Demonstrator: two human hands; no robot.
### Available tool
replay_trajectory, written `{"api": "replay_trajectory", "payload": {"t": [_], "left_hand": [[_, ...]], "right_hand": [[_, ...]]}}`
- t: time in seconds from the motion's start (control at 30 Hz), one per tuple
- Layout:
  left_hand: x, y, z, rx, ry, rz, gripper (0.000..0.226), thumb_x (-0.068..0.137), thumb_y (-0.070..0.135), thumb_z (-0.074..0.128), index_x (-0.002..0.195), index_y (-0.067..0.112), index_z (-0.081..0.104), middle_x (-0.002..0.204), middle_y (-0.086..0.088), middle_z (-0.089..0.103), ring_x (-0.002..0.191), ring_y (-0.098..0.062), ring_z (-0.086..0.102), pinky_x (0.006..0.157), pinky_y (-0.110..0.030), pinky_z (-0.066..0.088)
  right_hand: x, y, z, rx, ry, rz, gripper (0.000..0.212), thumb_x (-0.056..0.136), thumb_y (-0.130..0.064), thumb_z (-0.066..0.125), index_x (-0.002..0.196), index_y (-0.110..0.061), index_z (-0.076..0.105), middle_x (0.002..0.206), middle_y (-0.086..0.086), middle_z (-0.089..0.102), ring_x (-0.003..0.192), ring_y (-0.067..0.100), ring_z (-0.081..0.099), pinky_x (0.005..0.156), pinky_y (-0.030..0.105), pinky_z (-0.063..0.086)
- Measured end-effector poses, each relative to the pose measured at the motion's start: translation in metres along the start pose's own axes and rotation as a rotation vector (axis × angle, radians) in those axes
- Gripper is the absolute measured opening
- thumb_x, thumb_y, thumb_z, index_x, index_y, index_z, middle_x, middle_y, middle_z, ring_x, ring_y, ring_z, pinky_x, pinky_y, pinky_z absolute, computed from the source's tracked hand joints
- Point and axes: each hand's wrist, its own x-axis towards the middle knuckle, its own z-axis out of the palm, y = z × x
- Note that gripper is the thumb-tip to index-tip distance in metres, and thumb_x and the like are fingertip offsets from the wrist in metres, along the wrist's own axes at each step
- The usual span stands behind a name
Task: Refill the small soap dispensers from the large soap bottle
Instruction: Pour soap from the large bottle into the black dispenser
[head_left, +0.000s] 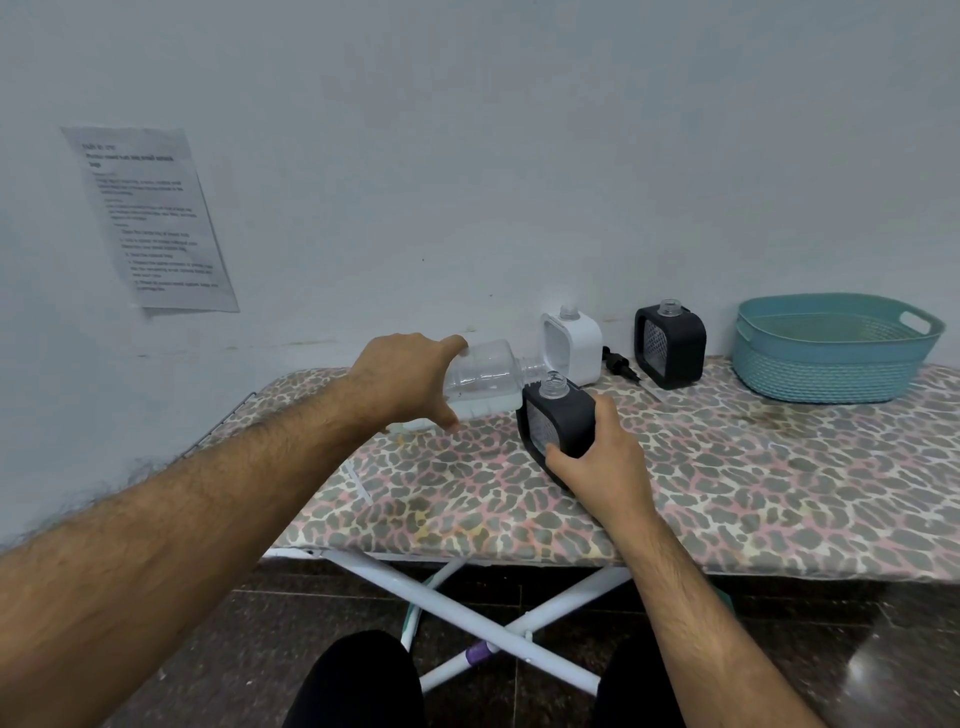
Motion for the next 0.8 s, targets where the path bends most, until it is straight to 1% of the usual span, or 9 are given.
{"api": "replay_trajectory", "payload": {"t": [0.33, 0.43, 0.57, 0.8], "left_hand": [[0.0009, -0.0004, 0.0004, -0.003, -0.003, 0.002, 0.099, 0.061, 0.069, 0.080, 0.142, 0.033, 0.036, 0.112, 0.004, 0.069, 0.094, -0.018, 0.064, 0.073, -0.033, 0.054], [0.0012, -0.0003, -0.0001, 0.001, -0.004, 0.000, 0.099, 0.061, 0.069, 0.079, 0.142, 0.033, 0.036, 0.112, 0.004, 0.069, 0.094, -0.018, 0.064, 0.072, -0.032, 0.053], [0.0010, -0.0004, -0.0001, 0.002, -0.004, -0.002, 0.099, 0.061, 0.069, 0.079, 0.142, 0.033, 0.036, 0.110, 0.004, 0.069, 0.093, -0.018, 0.064, 0.069, -0.031, 0.052], [0.0008, 0.0003, -0.0001, 0.005, -0.005, -0.005, 0.099, 0.062, 0.069, 0.079, 0.142, 0.032, 0.036, 0.111, 0.004, 0.069, 0.094, -0.018, 0.064, 0.068, -0.030, 0.050]], "right_hand": [[0.0000, -0.0007, -0.0008, -0.003, -0.003, -0.008, 0.052, 0.077, -0.033, 0.076, 0.114, -0.025, 0.040, 0.101, -0.005, 0.064, 0.084, 0.015, 0.062, 0.065, 0.033, 0.054], [-0.0001, -0.0009, -0.0007, 0.001, -0.003, -0.010, 0.052, 0.077, -0.034, 0.076, 0.115, -0.025, 0.041, 0.101, -0.005, 0.064, 0.083, 0.014, 0.062, 0.064, 0.031, 0.054], [0.0000, -0.0010, -0.0006, 0.000, -0.002, -0.011, 0.052, 0.078, -0.033, 0.076, 0.115, -0.025, 0.041, 0.101, -0.005, 0.064, 0.083, 0.015, 0.063, 0.065, 0.033, 0.056], [0.0003, -0.0001, -0.0005, 0.001, -0.001, -0.013, 0.052, 0.078, -0.034, 0.075, 0.116, -0.025, 0.041, 0.101, -0.006, 0.064, 0.084, 0.015, 0.063, 0.066, 0.034, 0.056]]}}
